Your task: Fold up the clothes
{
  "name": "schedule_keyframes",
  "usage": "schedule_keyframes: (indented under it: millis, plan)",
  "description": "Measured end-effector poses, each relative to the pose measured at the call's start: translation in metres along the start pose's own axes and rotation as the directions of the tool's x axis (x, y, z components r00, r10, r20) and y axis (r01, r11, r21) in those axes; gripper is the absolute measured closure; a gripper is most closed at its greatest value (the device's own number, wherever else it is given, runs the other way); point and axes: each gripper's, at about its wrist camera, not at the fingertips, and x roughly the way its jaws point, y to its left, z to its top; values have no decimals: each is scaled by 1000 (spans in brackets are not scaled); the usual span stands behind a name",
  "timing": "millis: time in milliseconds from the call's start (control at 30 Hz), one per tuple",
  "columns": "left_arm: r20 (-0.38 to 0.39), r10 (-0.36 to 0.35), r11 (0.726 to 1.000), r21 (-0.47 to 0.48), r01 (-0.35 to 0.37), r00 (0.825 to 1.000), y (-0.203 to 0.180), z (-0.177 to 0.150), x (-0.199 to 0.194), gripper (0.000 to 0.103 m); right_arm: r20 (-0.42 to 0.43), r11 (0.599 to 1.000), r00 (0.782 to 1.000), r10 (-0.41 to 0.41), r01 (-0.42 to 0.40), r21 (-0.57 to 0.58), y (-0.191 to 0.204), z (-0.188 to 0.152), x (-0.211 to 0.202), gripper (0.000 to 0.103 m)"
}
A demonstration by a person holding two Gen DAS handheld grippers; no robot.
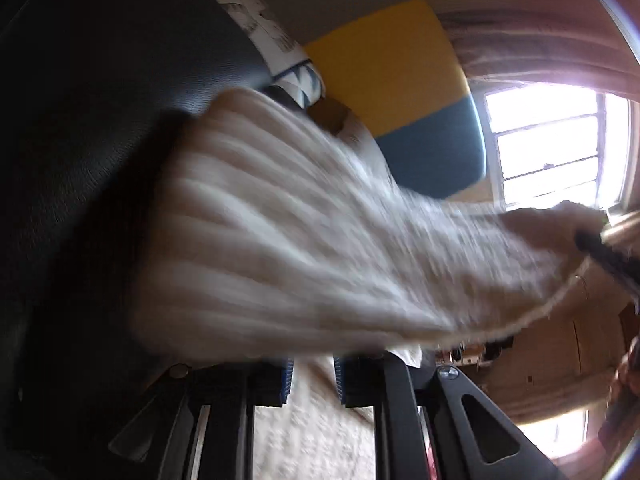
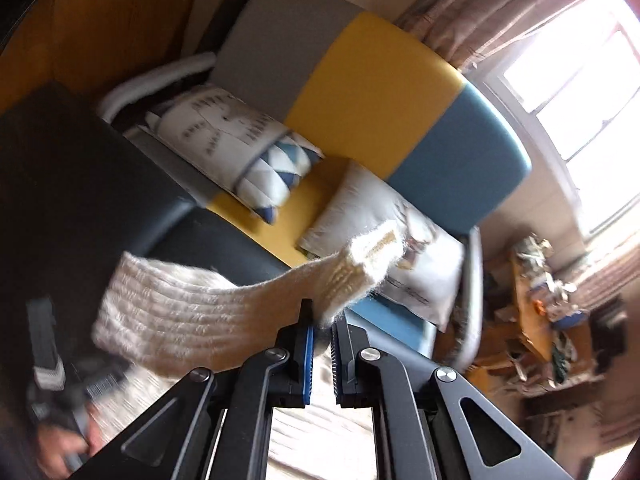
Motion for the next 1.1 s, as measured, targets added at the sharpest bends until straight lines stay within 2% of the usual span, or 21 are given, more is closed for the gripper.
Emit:
schedule_keyframes:
  millis: [100, 233, 300, 400, 500, 633, 767, 933, 1000, 1067, 1100]
  plan:
    - [-7, -11, 1000, 16, 11, 1000, 6, 2, 4, 90, -81, 996, 993, -90, 89, -11, -16, -10, 4, 95]
    - [-20, -14, 999, 47, 15, 1000, 6, 3, 1, 90, -124, 985, 979, -163, 168, 28, -42, -20, 0, 95]
    - [-24, -17, 998, 56, 18, 1000, 8, 4, -1, 90, -127, 981, 976, -174, 183, 66, -55, -26, -4, 95]
    - [-23, -8, 998, 63, 10, 1000, 11, 6, -4, 90, -137, 971, 977, -165, 185, 149, -76, -44, -2, 95]
    - [-21, 5, 997, 71, -3, 1000, 14, 8, -7, 90, -168, 955, 978, -124, 164, 249, -91, -77, 23, 95]
    - [-24, 24, 996, 91, -21, 999, 17, 9, -10, 90, -207, 903, 978, -34, 119, 414, -107, -140, 66, 95]
    - [-32, 58, 987, 153, -52, 998, 18, 4, -13, 92, -229, 800, 969, 87, 69, 596, -110, -221, 113, 95]
    - [-42, 92, 976, 202, -81, 995, 22, -2, -21, 93, -103, 628, 968, 227, -64, 776, -98, -301, 143, 95]
    - [-51, 97, 975, 206, -84, 994, 20, -6, -27, 93, -32, 545, 963, 269, -125, 829, -95, -328, 150, 95]
    - [-63, 91, 977, 199, -77, 994, 20, -11, -34, 91, 109, 427, 951, 290, -230, 874, -96, -350, 148, 91]
    - [-68, 87, 978, 195, -72, 994, 20, -12, -36, 91, 178, 352, 936, 305, -284, 892, -99, -361, 148, 88]
